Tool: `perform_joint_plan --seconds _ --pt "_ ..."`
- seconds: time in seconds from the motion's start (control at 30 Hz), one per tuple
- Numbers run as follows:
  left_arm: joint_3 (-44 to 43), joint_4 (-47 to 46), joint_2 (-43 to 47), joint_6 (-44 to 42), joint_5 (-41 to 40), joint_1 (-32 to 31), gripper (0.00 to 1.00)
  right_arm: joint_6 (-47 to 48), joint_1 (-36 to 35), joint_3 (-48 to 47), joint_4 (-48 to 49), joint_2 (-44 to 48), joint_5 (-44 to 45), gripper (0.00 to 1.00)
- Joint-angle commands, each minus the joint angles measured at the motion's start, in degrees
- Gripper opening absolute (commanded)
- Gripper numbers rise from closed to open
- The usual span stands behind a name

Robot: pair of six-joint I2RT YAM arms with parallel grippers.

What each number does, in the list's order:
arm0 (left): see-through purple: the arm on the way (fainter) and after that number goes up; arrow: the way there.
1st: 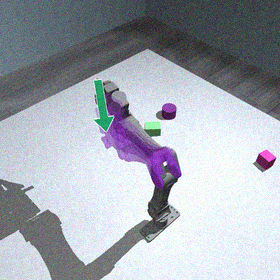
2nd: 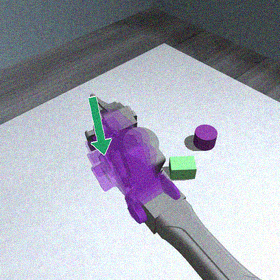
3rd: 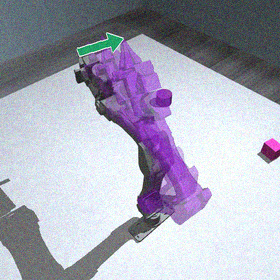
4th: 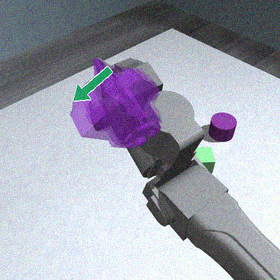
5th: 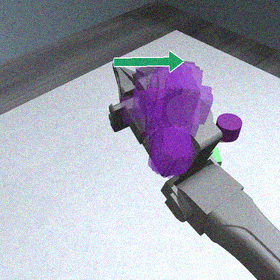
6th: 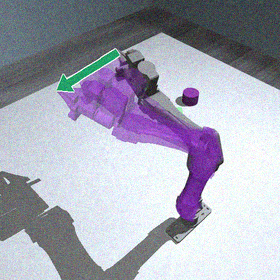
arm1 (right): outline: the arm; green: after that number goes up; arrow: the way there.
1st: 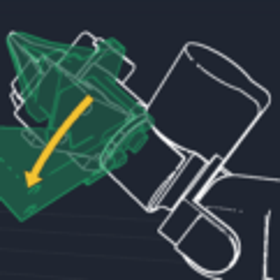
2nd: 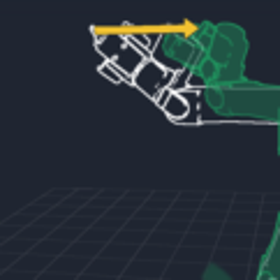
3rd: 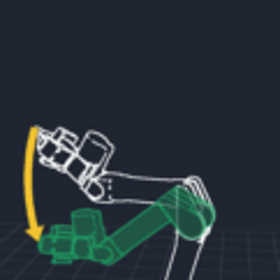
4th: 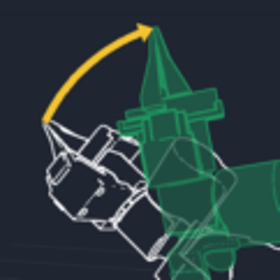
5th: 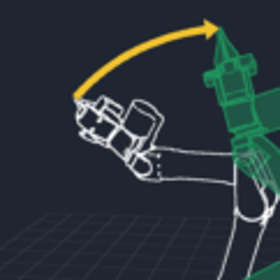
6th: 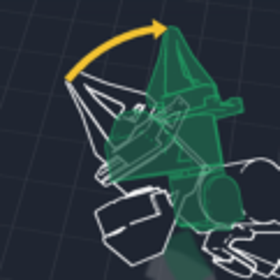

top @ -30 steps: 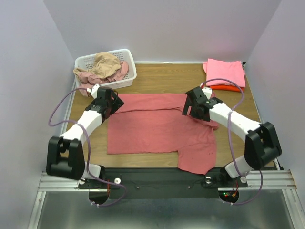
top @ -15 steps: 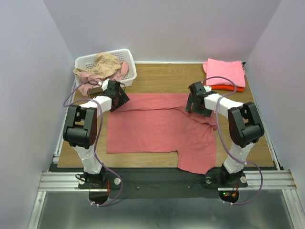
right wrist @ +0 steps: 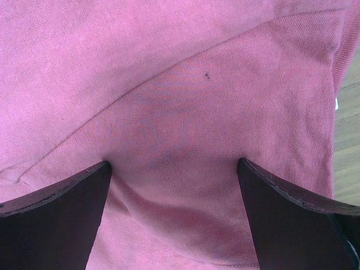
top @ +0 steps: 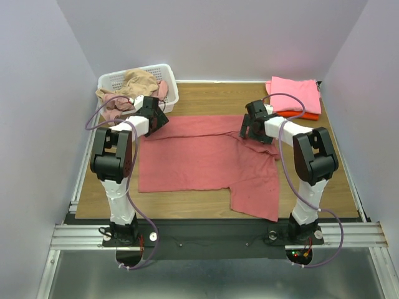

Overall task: Fold and stack the t-shirts
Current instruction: Fold the tshirt

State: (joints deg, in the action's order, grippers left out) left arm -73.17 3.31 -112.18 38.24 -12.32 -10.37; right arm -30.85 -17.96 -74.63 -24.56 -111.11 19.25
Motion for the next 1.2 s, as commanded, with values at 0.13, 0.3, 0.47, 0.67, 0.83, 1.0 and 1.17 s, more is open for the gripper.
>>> perform_joint_plan --seconds 0.13,0.3,0.47,0.67,0.83,1.0,1.17 --pt "-0.76 3.37 0.72 -1.32 0.27 0.79 0.83 -0.26 0.47 1.15 0.56 1.50 -1.23 1.00" --pt "1.97 4.33 6.61 -2.03 0.54 -0.26 0.82 0.88 0.47 1.94 0.39 8.70 -1.06 1.00" --pt "5.30 7.84 17.49 0.16 -1.21 -1.49 0.82 1.59 0.47 4.84 -0.93 18.02 1.67 1.00" --pt "14.77 20.48 31.99 8.84 -5.78 -3.51 0.82 -2.97 0.38 18.88 -3.83 35.15 -3.15 1.00" --pt "27.80 24.63 44.14 16.68 -6.93 -3.60 0.82 -4.04 0.38 29.35 -7.77 48.86 -2.99 1.00" --pt "36.77 29.38 51.62 23.45 -7.37 -3.60 0.83 -8.78 0.29 33.67 -10.69 53.71 -1.58 1.00" --pt "42.30 27.72 53.64 26.71 -4.83 -3.60 0.83 -10.37 0.38 35.17 -10.69 54.78 0.27 1.00"
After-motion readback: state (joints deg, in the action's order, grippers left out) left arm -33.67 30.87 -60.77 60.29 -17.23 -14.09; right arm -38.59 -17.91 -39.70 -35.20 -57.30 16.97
